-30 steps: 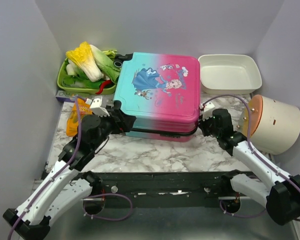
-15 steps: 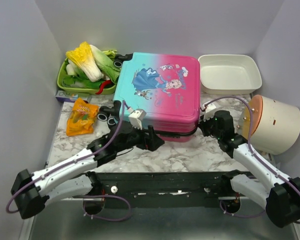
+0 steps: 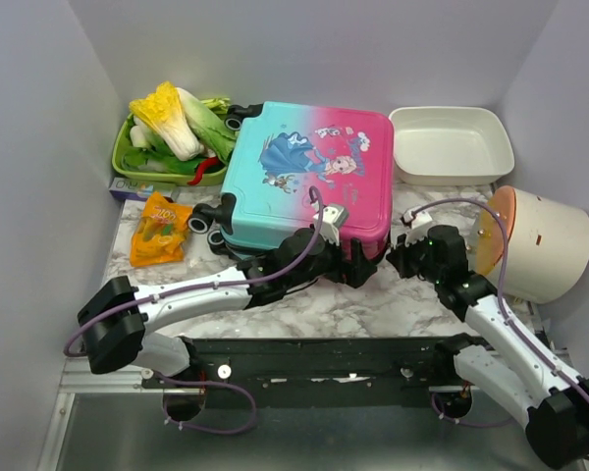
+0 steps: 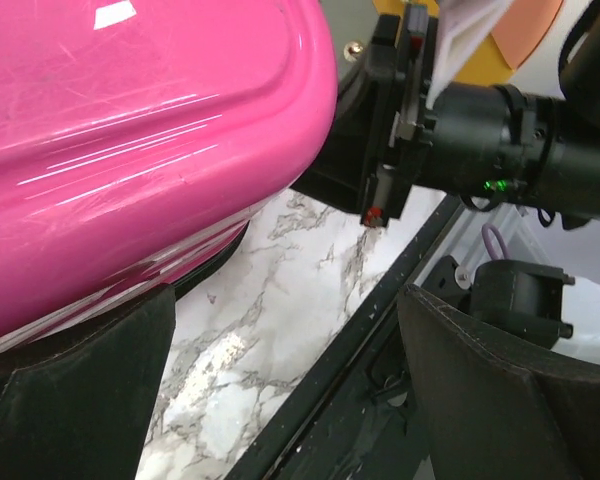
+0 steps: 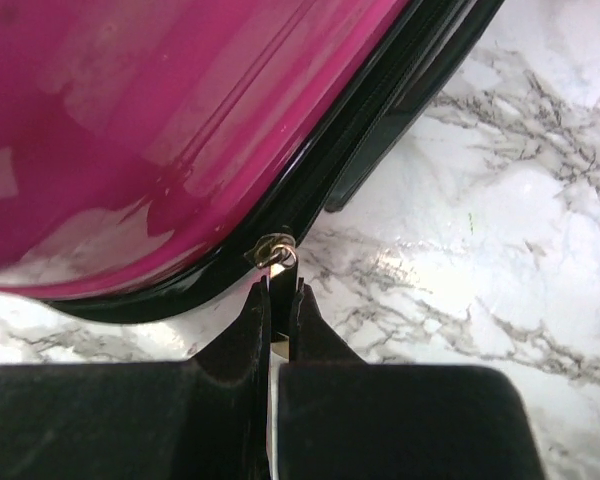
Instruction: Open, take out, and arrange the luggage
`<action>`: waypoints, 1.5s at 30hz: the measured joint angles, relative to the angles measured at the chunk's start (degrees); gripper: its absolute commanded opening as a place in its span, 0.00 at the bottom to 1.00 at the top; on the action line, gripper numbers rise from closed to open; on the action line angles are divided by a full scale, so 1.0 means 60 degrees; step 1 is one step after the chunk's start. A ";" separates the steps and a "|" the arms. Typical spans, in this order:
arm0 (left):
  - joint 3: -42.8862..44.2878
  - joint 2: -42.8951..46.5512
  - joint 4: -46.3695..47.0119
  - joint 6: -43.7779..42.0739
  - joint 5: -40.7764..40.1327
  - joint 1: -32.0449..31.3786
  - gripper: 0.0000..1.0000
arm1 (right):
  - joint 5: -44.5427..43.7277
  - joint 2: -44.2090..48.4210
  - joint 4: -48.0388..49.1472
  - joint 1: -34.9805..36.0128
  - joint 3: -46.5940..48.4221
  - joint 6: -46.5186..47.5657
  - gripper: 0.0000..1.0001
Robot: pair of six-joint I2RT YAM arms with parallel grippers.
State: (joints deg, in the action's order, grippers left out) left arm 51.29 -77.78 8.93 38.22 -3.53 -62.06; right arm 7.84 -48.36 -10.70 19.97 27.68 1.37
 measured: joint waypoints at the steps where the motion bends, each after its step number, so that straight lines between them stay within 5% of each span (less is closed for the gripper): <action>1: 0.0055 -0.0073 0.0025 -0.0015 -0.0098 -0.0033 0.99 | 0.0004 0.0142 -0.0171 0.0000 0.0000 -0.0142 0.01; 13: 0.1013 -0.1300 0.0681 0.0109 -0.0189 -0.0233 0.99 | 0.1486 0.1523 -0.1413 -0.0117 -0.0087 -0.1013 0.01; 21: 0.1082 -0.1614 0.1195 0.0273 0.0379 -0.0240 0.99 | 0.2594 0.1774 -0.0299 0.0153 -0.0874 -0.1752 0.01; 30: 0.1005 -0.1512 0.1198 0.0255 0.0590 -0.0237 0.99 | 0.1978 0.0554 0.1847 0.2080 -0.1195 -0.2466 0.01; 36: -0.0171 0.0131 0.0685 0.0248 -0.0346 -0.0138 0.99 | 0.1406 0.0087 0.2412 0.2448 -0.1195 -0.2871 0.01; 45: -0.1024 0.4750 -0.3657 0.0900 -0.5333 0.0484 0.99 | 0.0885 -0.0044 0.2320 0.2495 -0.1082 -0.3078 0.01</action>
State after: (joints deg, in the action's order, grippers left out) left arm 45.15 -49.28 -13.02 43.62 -35.53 -59.16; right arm 13.15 -48.62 3.22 34.94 21.19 -17.10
